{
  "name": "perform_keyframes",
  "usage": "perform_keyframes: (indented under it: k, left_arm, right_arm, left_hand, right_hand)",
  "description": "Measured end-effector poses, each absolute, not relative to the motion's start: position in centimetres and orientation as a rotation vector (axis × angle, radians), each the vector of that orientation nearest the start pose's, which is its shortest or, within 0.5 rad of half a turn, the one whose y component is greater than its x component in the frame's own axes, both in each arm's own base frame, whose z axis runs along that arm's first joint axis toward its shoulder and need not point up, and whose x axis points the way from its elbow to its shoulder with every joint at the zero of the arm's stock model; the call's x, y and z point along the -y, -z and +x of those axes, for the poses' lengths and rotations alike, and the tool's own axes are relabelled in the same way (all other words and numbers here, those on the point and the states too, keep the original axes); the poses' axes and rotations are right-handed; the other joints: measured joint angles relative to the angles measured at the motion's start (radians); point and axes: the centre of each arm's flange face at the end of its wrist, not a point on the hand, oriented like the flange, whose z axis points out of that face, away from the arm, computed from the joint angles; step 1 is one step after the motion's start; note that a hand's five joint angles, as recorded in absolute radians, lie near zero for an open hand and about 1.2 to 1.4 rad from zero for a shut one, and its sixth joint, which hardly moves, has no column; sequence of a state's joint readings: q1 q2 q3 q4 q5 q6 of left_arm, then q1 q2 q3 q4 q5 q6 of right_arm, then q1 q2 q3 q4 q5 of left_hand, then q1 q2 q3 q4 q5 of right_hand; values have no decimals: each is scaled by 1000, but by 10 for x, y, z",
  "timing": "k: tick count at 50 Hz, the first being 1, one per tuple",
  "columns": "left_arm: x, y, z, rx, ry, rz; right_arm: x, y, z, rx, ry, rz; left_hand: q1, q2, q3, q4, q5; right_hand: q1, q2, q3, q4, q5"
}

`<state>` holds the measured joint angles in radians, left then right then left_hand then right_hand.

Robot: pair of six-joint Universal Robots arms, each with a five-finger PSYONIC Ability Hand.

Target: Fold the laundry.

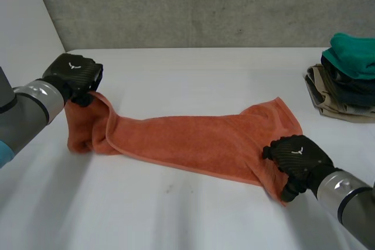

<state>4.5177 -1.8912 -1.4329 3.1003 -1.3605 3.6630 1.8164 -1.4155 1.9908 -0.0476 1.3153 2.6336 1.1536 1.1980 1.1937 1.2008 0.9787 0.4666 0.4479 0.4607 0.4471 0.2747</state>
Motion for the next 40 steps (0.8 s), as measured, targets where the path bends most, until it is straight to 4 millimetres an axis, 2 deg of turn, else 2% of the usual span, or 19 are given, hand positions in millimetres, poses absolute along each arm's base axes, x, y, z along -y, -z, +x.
perform_keyframes:
  k: [12,13,15,16,18,20,23,27,28,29,30,31,32,34,36,38,39,40]
  left_arm:
    - [319,-236,-215,-2186,1941,1033]
    - [318,-236,-215,-2188,1939,1033]
    - [318,-235,-215,-2193,1934,1032]
    - [317,-234,-214,-2196,1931,1032]
    - [316,-233,-214,-2201,1928,1032]
    - [315,-233,-214,-2203,1927,1029]
    - [313,-237,-212,-2199,1937,1018]
    - [307,-258,-208,-2158,2001,969]
    - [306,-262,-206,-2148,2015,958]
    - [304,-273,-203,-2123,2046,933]
    - [303,-276,-202,-2115,2055,925]
    - [301,-287,-197,-2087,2088,895]
    - [299,-292,-195,-2076,2101,882]
    - [297,-298,-192,-2061,2120,861]
    - [295,-301,-189,-2057,2129,847]
    - [292,-299,-187,-2068,2126,843]
    - [292,-299,-187,-2068,2126,843]
    - [291,-296,-186,-2081,2118,844]
  right_arm:
    - [212,-132,217,-2416,1553,-991]
    - [213,-130,218,-2416,1559,-984]
    - [215,-128,220,-2414,1572,-968]
    - [216,-128,221,-2411,1579,-957]
    - [218,-128,222,-2407,1588,-941]
    - [221,-130,222,-2400,1604,-922]
    - [226,-141,223,-2372,1656,-900]
    - [236,-194,223,-2244,1867,-890]
    - [236,-201,223,-2228,1891,-894]
    - [234,-226,221,-2178,1967,-917]
    - [233,-234,220,-2164,1987,-929]
    - [229,-254,218,-2141,2025,-969]
    - [227,-261,217,-2136,2035,-987]
    - [222,-270,214,-2151,2015,-1029]
    - [217,-271,212,-2188,1954,-1063]
    - [213,-258,210,-2253,1833,-1059]
    - [213,-258,210,-2253,1833,-1059]
    - [212,-247,211,-2289,1762,-1022]
  left_hand:
    - [0,0,0,0,0]
    - [0,0,0,0,0]
    - [0,0,0,0,0]
    - [0,0,0,0,0]
    - [0,0,0,0,0]
    - [0,0,0,0,0]
    - [0,0,0,0,0]
    - [0,0,0,0,0]
    - [0,0,0,0,0]
    - [0,0,0,0,0]
    - [0,0,0,0,0]
    - [0,0,0,0,0]
    - [0,0,0,0,0]
    - [0,0,0,0,0]
    - [0,0,0,0,0]
    - [0,0,0,0,0]
    - [0,0,0,0,0]
    - [0,0,0,0,0]
  right_hand:
    - [22,45,32,56,61]
    - [60,85,70,93,97]
    - [291,309,290,305,300]
    - [482,487,465,479,470]
    - [657,679,654,659,658]
    - [680,733,715,732,723]
    - [680,734,726,747,724]
    - [680,734,727,750,724]
    - [680,734,727,750,723]
    - [680,734,727,750,724]
    - [680,734,727,750,724]
    - [680,734,727,750,724]
    - [680,734,727,750,724]
    - [444,479,476,497,475]
    - [106,132,136,156,129]
    - [-164,-148,-149,-135,-147]
    - [-164,-148,-149,-135,-147]
    - [-219,-213,-218,-201,-222]
